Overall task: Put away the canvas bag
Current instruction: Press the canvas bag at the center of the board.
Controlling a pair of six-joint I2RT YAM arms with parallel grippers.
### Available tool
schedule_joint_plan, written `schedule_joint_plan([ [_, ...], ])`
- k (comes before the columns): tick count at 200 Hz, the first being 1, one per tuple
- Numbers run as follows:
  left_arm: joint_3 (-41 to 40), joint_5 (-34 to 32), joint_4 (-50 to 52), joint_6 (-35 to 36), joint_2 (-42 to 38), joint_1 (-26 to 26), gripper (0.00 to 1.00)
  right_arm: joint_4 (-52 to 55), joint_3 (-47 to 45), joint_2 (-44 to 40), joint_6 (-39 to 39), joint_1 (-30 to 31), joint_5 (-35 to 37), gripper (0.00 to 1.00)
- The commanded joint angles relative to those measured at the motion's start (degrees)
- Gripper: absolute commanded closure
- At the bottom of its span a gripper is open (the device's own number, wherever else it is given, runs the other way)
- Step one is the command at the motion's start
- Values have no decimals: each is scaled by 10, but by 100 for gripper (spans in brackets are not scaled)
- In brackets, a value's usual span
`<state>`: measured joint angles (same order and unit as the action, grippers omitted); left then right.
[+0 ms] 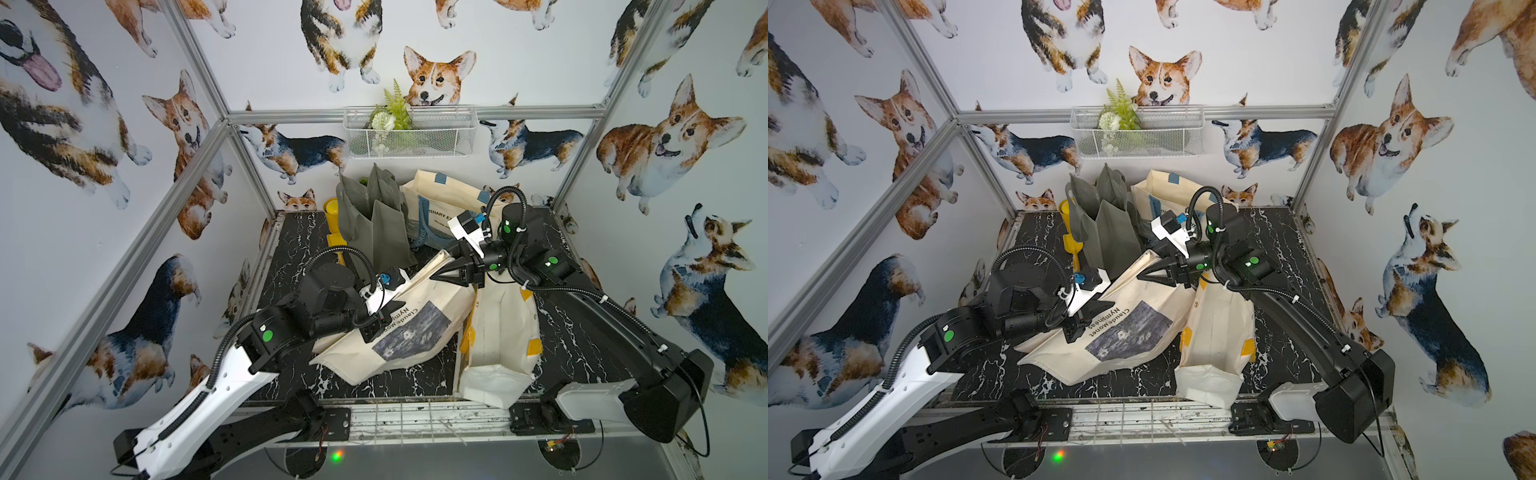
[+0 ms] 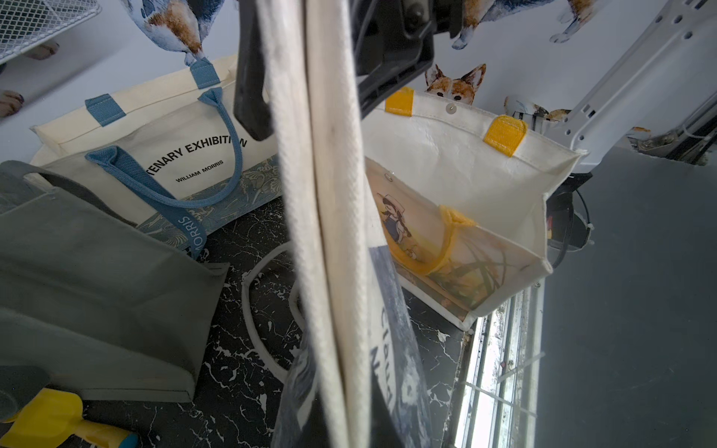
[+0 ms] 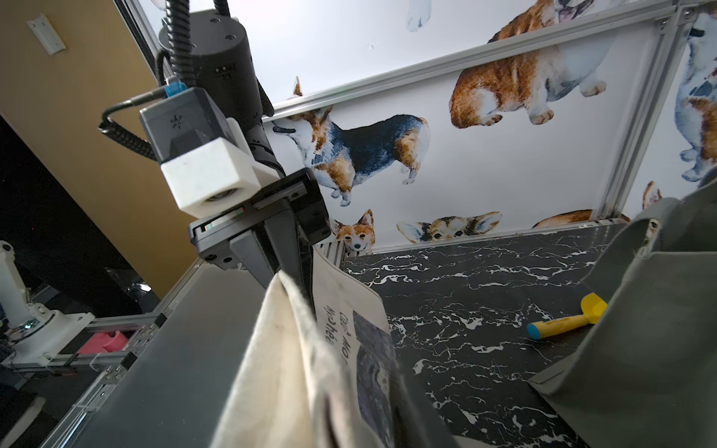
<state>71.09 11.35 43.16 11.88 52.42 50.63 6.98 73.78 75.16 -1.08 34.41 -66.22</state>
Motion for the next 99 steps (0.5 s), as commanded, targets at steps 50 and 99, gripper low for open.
schedule_joint_plan([
  [50,-22,-19,-2,1,-21,0,66,-151,-12,2,-82,-12,-15,100],
  [99,-46,-32,26,-36,-54,0,78,-134,48,52,-72,-19,-38,100],
])
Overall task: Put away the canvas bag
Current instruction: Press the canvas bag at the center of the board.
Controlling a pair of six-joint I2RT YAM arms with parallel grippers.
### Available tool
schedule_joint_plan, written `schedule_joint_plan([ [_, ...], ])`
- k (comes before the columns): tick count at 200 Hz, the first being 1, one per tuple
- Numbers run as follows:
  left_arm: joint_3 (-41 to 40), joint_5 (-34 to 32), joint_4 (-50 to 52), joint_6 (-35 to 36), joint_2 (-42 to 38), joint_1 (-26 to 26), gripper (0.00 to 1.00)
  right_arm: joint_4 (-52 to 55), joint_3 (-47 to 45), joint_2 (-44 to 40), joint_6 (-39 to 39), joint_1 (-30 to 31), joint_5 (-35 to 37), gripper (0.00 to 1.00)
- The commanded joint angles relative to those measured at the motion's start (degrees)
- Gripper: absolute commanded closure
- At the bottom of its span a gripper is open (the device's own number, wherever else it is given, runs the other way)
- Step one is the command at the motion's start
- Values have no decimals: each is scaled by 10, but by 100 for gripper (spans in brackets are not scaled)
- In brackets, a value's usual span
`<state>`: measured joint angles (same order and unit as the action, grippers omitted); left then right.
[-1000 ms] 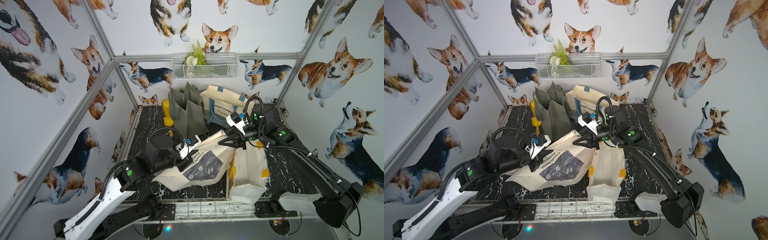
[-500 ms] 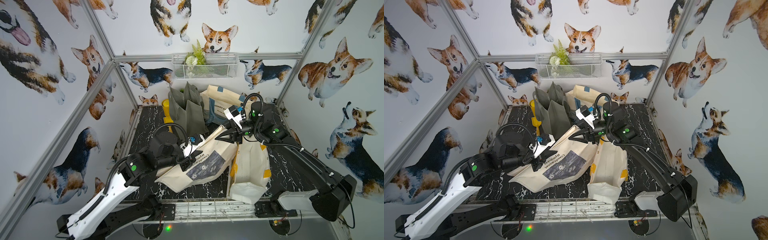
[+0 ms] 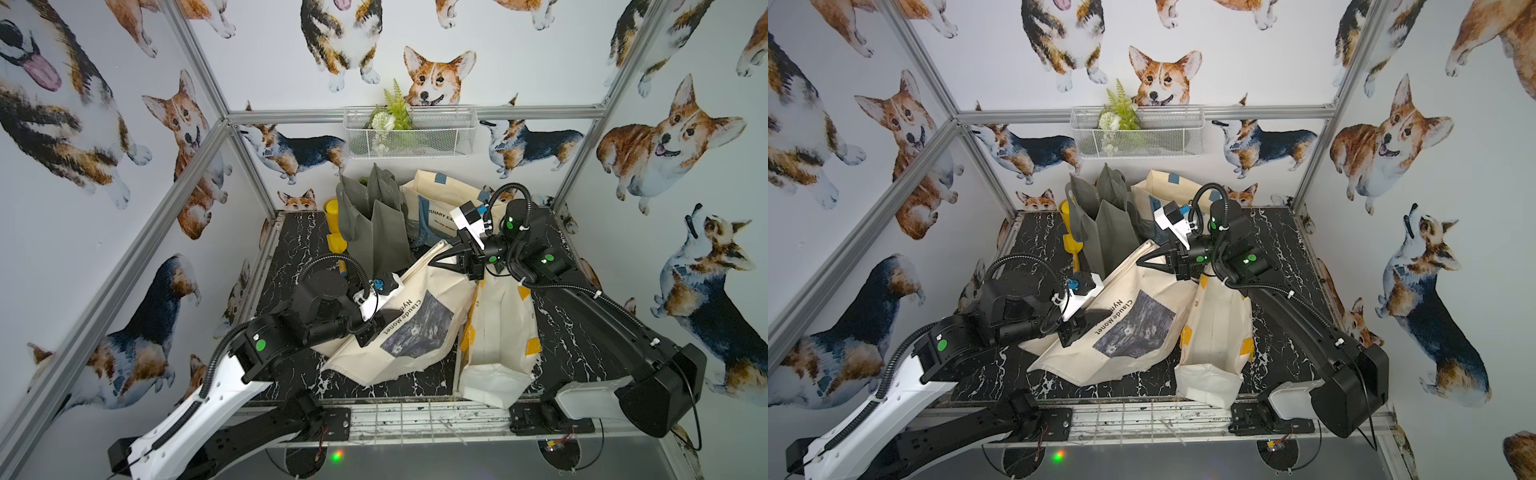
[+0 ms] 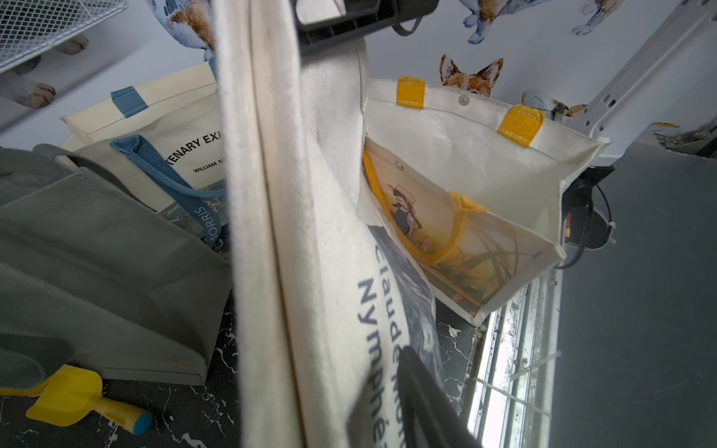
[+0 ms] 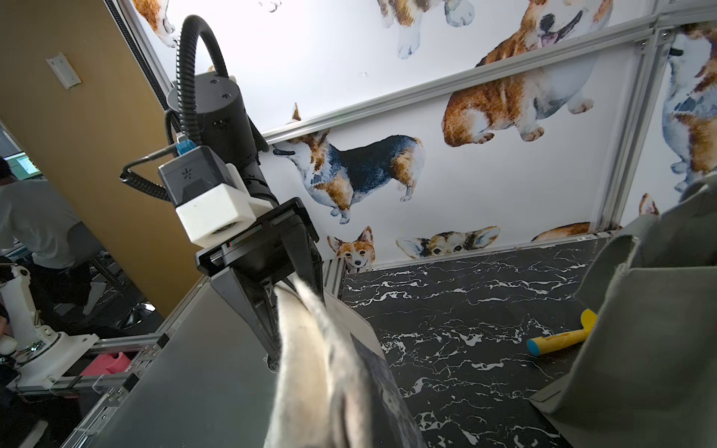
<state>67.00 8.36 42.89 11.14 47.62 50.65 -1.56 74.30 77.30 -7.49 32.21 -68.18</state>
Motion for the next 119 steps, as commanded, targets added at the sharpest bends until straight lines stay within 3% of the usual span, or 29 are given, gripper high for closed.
schedule_joint_plan([
  [1,-6,-2,29,-30,-5,0,79,-48,44,32,-7,4,-18,100],
  [26,-11,-19,30,-73,-4,0,99,-45,79,73,-1,15,-15,100],
  [47,-27,-24,30,-116,-14,0,100,-47,106,103,-2,17,-7,94],
  [53,-32,-25,28,-131,-19,0,100,-49,115,112,-5,18,-6,90],
  [59,-36,-28,26,-144,-25,0,100,-49,126,122,-9,19,-2,77],
  [82,-45,-83,23,-218,-60,0,100,-63,153,143,-37,22,12,48],
  [119,-76,-198,8,-380,-149,0,100,-71,158,132,-58,16,82,31],
])
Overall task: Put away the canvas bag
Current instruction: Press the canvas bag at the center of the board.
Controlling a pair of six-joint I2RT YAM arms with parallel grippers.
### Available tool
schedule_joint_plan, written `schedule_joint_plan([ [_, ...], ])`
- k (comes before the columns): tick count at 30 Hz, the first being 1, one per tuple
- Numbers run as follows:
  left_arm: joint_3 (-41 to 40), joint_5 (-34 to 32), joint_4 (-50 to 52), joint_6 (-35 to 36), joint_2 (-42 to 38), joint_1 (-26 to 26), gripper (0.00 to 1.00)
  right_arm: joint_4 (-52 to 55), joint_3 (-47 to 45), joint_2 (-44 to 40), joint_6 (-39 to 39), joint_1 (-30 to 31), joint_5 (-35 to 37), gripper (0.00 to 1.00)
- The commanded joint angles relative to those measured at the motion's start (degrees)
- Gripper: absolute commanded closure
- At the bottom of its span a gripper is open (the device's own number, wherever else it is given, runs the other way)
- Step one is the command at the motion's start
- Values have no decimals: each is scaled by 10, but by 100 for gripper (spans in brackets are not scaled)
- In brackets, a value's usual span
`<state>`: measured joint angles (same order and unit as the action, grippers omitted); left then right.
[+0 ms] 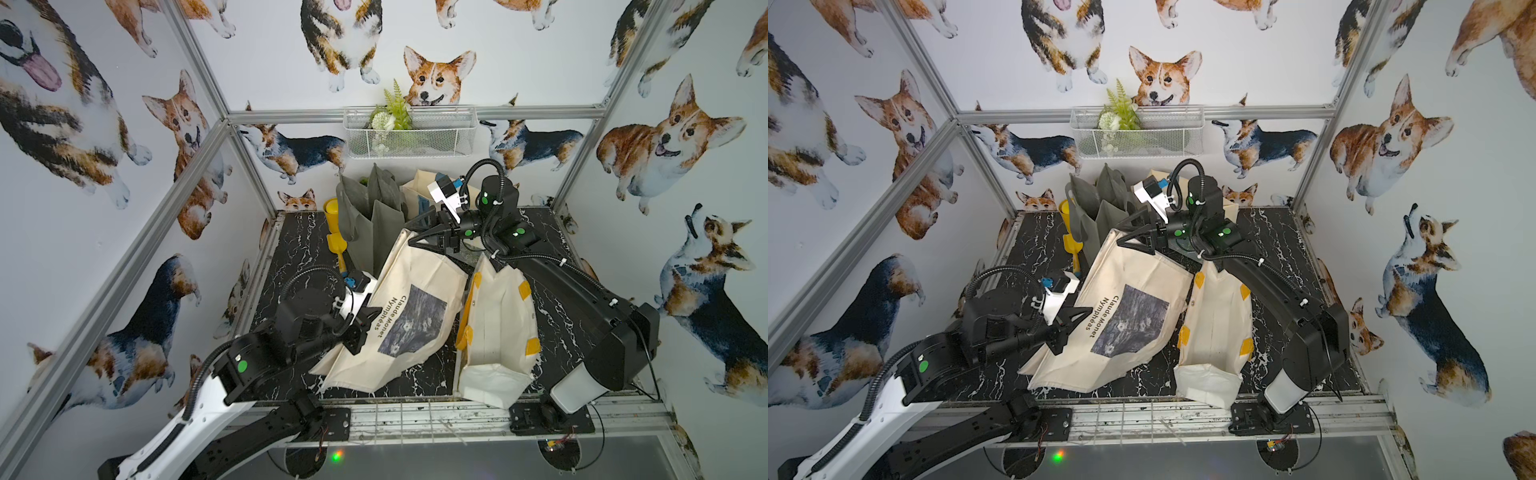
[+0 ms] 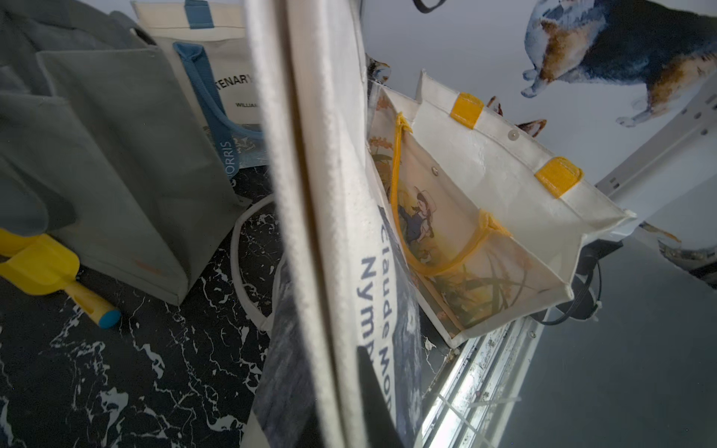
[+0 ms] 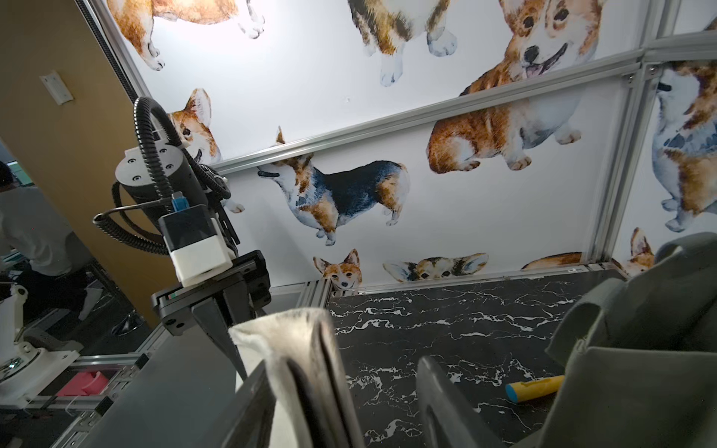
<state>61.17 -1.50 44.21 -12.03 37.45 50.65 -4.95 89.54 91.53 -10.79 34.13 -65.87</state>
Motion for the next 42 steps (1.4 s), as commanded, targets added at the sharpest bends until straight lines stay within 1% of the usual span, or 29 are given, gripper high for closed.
schedule_joint_plan([
  [1,-18,-103,-4,-154,-50,0,100,-36,6,-11,-24,-4,61,31],
  [2,-22,-120,-1,-180,-62,0,100,-22,8,-16,-22,-7,81,29],
  [3,-25,-138,4,-205,-77,0,100,-4,12,-22,-19,-10,106,29],
  [5,-20,-187,33,-260,-89,0,100,42,21,-29,-9,-14,150,32],
  [7,-10,-215,50,-299,-90,0,100,97,34,-34,16,-14,182,34],
  [10,-2,-245,51,-363,-87,0,100,160,39,-46,60,-2,188,36],
  [12,0,-265,38,-394,-86,0,100,205,27,-64,116,20,193,31],
  [14,6,-293,34,-437,-81,0,100,226,-3,-87,156,40,204,29],
  [19,13,-337,-1,-520,-56,0,100,193,-124,-162,199,83,229,26],
  [22,30,-350,-19,-548,-27,0,100,186,-185,-207,247,139,274,22],
  [24,42,-358,-29,-564,-7,0,100,187,-218,-227,290,185,323,20],
  [25,46,-363,-33,-572,1,-1,100,175,-237,-236,293,206,347,19],
  [27,54,-366,-43,-588,14,0,100,136,-274,-252,285,227,383,20],
  [30,59,-362,-67,-604,25,0,100,82,-315,-269,275,260,432,20],
  [32,63,-355,-87,-608,31,0,100,69,-334,-269,292,291,466,20],
  [34,69,-351,-100,-611,36,0,100,68,-343,-269,306,310,492,19],
  [37,85,-344,-106,-607,49,0,100,23,-374,-269,302,324,529,18],
  [39,87,-341,-120,-607,54,0,100,-28,-404,-292,310,336,562,18],
  [42,89,-332,-149,-600,68,0,100,-76,-426,-291,344,362,640,18],
])
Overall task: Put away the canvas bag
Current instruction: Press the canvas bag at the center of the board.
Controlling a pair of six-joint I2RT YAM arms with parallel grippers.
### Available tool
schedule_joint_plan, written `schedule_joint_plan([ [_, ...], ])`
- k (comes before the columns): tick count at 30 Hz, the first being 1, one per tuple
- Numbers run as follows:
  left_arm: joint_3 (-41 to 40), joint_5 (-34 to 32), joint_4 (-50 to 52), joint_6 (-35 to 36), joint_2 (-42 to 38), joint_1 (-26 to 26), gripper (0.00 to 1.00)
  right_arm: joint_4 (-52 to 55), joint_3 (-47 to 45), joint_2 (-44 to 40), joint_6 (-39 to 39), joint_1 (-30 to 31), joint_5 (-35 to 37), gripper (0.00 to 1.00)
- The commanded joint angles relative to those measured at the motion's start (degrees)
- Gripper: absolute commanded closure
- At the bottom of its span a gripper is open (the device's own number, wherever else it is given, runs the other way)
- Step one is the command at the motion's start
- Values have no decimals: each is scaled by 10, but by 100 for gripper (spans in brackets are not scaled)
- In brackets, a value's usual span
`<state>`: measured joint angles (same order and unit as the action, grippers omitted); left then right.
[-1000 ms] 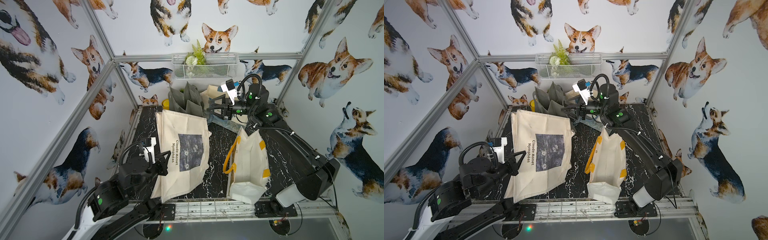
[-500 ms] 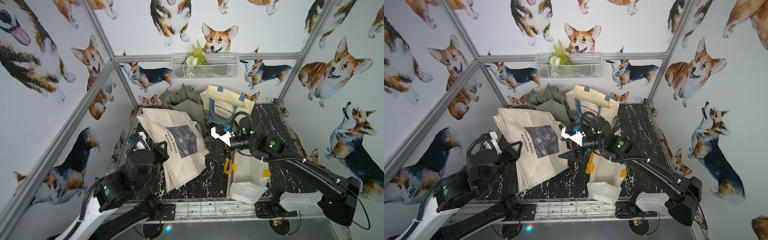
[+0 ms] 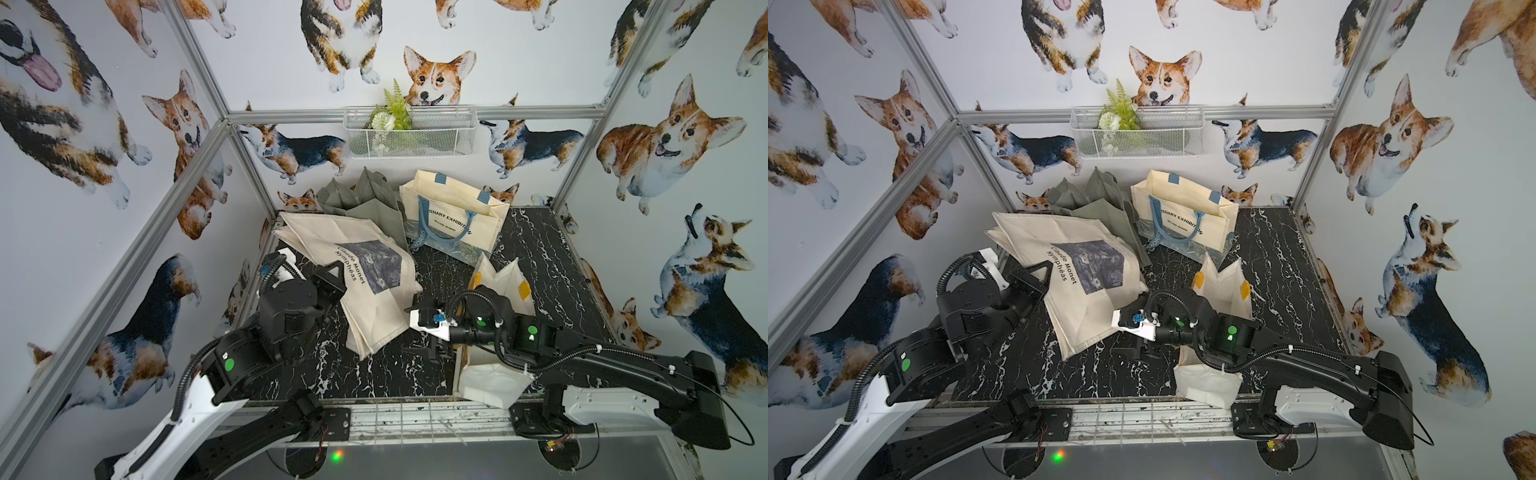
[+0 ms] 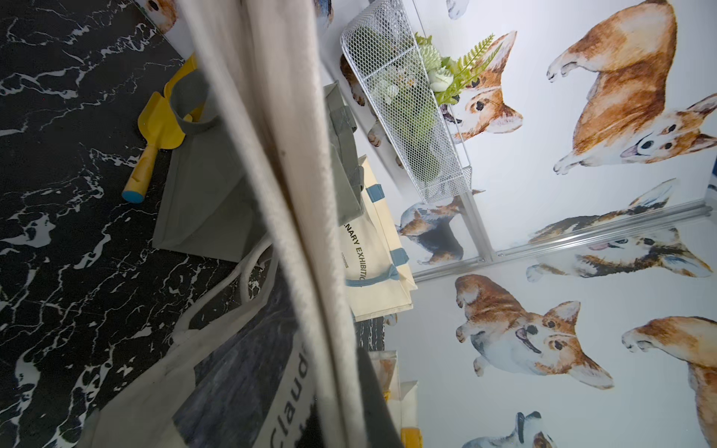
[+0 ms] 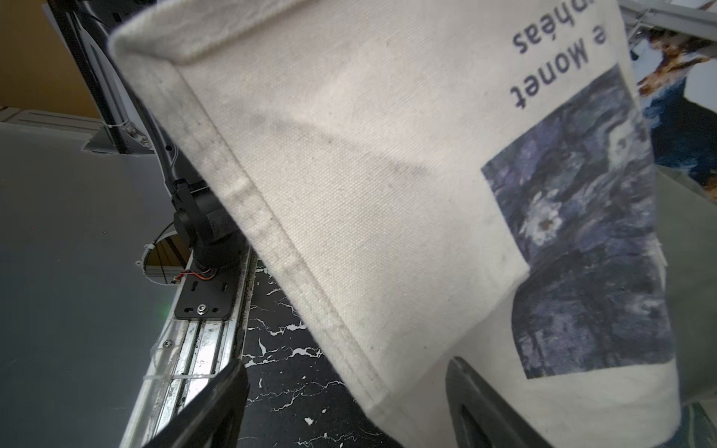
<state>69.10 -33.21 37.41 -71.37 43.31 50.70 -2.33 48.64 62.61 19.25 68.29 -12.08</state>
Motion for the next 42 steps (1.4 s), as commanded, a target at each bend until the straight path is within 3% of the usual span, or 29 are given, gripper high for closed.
schedule_joint_plan([
  [1,16,-10,-88,-2,18,-1,100,-122,-22,2,56,31,135,17],
  [5,37,17,-112,14,49,-1,100,-217,-31,43,66,53,280,18],
  [10,55,40,-143,27,72,-1,100,-349,-30,90,98,68,411,18],
  [21,94,74,-198,41,98,0,100,-484,-6,186,160,56,601,16],
  [27,107,59,-204,53,97,-1,100,-464,-44,138,149,44,579,13],
  [32,98,31,-229,62,96,0,100,-372,-91,21,147,44,378,13],
  [34,101,26,-249,68,102,-1,100,-311,-79,-22,145,44,333,13],
  [39,117,26,-291,77,130,-1,100,-277,-58,-56,162,46,295,9],
  [42,125,23,-313,86,145,0,100,-260,-28,-48,189,47,272,0],
])
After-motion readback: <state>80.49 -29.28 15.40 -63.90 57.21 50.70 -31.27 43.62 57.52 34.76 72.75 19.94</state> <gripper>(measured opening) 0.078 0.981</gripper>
